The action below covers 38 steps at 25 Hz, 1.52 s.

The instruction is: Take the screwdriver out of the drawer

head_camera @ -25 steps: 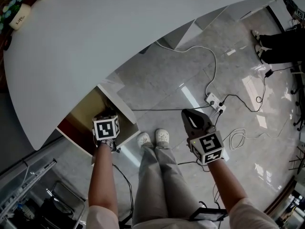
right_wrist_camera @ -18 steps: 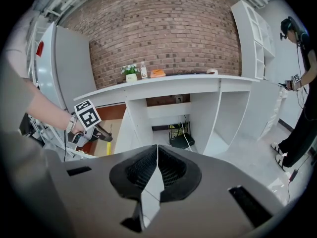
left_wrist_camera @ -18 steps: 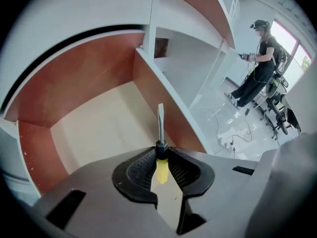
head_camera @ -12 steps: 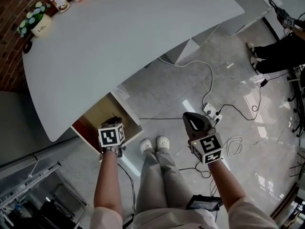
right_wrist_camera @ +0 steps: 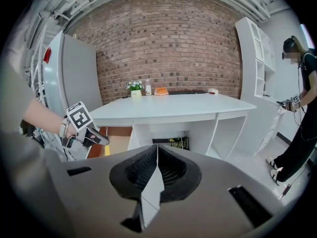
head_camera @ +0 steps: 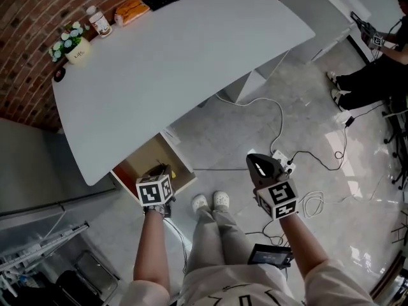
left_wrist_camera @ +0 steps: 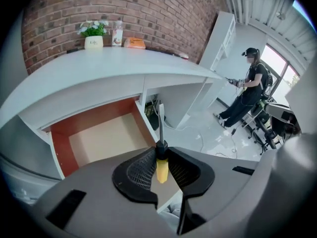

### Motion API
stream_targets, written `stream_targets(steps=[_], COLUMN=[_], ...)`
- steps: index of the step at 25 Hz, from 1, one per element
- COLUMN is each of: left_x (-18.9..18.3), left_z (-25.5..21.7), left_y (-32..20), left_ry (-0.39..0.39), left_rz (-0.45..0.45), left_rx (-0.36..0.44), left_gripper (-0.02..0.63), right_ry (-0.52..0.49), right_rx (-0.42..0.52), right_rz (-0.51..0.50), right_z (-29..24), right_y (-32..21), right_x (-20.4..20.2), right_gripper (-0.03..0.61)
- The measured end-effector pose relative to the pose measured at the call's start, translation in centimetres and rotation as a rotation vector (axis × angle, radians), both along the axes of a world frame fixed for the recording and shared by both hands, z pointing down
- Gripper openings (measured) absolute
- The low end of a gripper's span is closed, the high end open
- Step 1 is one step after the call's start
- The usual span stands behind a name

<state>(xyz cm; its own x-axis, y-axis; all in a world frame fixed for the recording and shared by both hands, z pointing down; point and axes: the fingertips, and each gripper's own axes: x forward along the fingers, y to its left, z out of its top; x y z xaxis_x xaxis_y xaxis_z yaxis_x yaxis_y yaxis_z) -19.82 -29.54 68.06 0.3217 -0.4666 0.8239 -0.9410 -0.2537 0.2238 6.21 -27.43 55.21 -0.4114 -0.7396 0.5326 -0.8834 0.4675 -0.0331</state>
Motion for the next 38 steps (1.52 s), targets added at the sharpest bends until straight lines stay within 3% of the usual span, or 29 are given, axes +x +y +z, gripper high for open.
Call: stream_targets(steps=[19, 27, 38], left_x=[1.3, 1.5, 2.1], left_z=[-16.4, -23.7, -32.1], left_y=[2.2, 2.2, 2.0], left_ry=[0.075, -0.013, 0.014], left_rz=[0.006, 0.051, 0.070], left_rx=[0.270, 0.476, 0.727], left_gripper=[0.081, 0.081, 0.081], right_ry=[-0.009, 0.003, -0.008], right_rx=[0.187, 0.301, 0.411], right_rz=[0.013, 0.041, -0.012], right_z=[-13.0, -18.3, -23.1], right_y=[0.6, 0.9, 1.2], right_x=[0.1, 0.7, -0.9], right_gripper=[0.021, 0.021, 0.021])
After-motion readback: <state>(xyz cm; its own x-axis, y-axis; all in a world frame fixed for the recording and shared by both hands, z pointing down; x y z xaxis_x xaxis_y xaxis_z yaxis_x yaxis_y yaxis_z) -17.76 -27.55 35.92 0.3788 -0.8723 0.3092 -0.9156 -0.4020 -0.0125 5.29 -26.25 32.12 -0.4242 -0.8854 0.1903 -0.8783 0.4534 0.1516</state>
